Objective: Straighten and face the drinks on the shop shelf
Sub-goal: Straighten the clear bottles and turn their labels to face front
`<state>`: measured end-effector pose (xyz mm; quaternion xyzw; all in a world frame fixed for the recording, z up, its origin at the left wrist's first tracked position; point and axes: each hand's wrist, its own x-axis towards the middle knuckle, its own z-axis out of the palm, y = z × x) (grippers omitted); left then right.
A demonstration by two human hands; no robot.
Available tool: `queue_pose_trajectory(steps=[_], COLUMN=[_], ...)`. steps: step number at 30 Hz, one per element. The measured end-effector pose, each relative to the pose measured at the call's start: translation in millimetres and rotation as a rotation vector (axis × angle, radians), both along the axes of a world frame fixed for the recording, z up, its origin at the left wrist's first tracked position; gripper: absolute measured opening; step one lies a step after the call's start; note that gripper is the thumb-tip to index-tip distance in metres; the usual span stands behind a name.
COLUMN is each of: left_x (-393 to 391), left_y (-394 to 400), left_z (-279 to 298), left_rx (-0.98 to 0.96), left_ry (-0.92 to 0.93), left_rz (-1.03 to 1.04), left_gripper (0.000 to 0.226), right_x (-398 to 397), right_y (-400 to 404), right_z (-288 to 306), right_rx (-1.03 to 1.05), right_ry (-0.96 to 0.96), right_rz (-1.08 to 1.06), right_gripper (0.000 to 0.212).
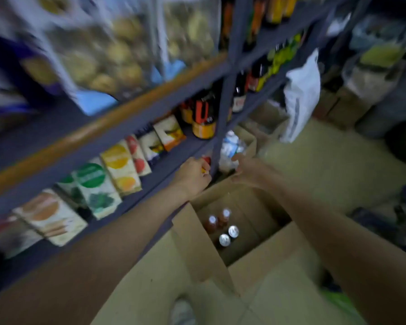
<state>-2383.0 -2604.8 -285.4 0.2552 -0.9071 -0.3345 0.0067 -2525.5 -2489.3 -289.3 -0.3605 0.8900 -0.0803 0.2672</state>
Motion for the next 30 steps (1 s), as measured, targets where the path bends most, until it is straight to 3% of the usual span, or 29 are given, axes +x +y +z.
queue_pose_trajectory(steps=[1, 7, 9, 15, 18, 22, 25, 27, 30], left_x=[24.6, 276.8, 373.4, 606.0, 697.6, 790.4, 849.4, 876.2, 898.3], left_y=[-2.0, -8.2, -14.0, -37.1, -40.4, -58.4, -96.5, -126.7, -166.8], left_z=[38.1, 283.8, 353.8, 501.6, 539.0, 582.3, 606.2, 614.8, 628.6], left_rx=[-0.071, -0.559, -0.726, -1.052, -1.169, -1.338, -1.399, -1.42, -1.383], left_ry=[0.074, 0.603, 0.61, 0.562, 0.545, 0.477, 0.347, 0.277, 0.295], left_rz=[0.004, 0.081, 0.169, 0.574, 0.69, 0.722, 0.736, 0.744, 0.801], left_gripper=[0.021, 0.037, 0.036, 0.042, 0.023, 0.026, 0.038, 0.04, 0.039], right_x=[31.5, 227.4, 297.6, 486.3, 575.2, 675.4, 743.7, 775.8, 805.0], right_y=[-4.7, -10.8, -14.6, -66.4, -99.5, -155.2, -204.5, -235.5, -270.6], right_z=[50.0, 299.9, 368.1, 533.1, 580.0, 619.8, 630.9, 628.8, 628.9], right_rx=[-0.001, -0.913, -1.088, -1.291, -1.352, -1.366, -1.401, -1.313, -1.218], right_ry=[0.07, 0.336, 0.38, 0.377, 0.474, 0.653, 0.581, 0.548, 0.529], right_rz=[0.073, 0.232, 0.357, 0.701, 0.862, 0.979, 0.965, 0.943, 0.913], right_gripper=[0.059, 0.047, 0.046, 0.042, 0.041, 0.044, 0.047, 0.055, 0.063])
